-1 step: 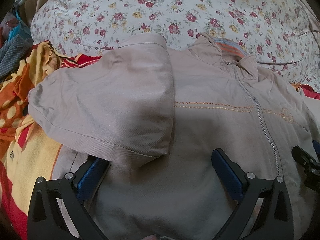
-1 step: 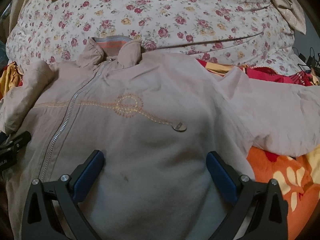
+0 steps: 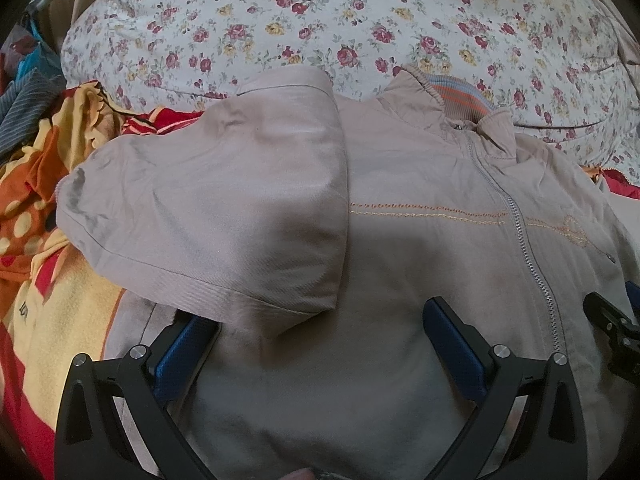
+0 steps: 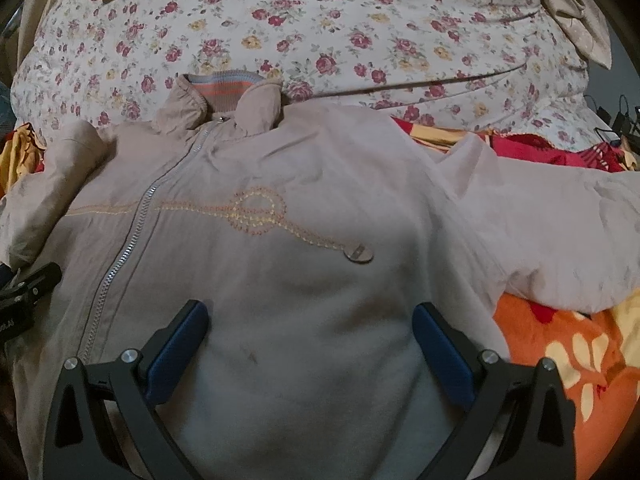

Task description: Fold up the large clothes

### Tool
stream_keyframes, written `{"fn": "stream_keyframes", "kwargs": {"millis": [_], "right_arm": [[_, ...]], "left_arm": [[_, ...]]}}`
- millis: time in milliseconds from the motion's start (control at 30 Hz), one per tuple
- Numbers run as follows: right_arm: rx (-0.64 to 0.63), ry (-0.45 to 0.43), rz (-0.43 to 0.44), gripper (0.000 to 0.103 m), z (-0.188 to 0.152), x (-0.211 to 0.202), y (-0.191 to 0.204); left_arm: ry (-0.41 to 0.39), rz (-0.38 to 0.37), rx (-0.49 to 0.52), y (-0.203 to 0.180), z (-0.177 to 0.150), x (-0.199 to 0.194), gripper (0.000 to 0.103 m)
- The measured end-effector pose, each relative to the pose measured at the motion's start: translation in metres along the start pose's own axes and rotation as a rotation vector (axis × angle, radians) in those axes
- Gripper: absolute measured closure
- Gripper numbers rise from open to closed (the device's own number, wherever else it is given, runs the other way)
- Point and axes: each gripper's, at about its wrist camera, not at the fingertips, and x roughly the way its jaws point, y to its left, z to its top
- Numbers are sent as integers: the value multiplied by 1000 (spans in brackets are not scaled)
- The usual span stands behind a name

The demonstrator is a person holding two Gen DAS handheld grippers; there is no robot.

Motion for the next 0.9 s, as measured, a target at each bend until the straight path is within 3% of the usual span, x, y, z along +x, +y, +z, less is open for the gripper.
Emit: {"fn": "stream_keyframes", "kwargs": {"millis": [233,300,400,533,700,900], "right_arm": [[-11,208,104,0,18,2,-13],[1,198,101,0,16,6,-14],[5,98,54,0,6,3,-8],[-11,34,7,0,-1,-2,-1],[-39,31,43,0,2,0,-5],[-66,34,64,0,4,3,-4]], "left_arm": [[26,4,8,-2,2,1,7],[50,5,3,-1,4,1,7],[72,4,6,-1,4,1,7],[96,5,11,-2,6,1,7],[112,-6,1,-1,5,0,7],[32,25,-25,-2,-5,-4,7]]}}
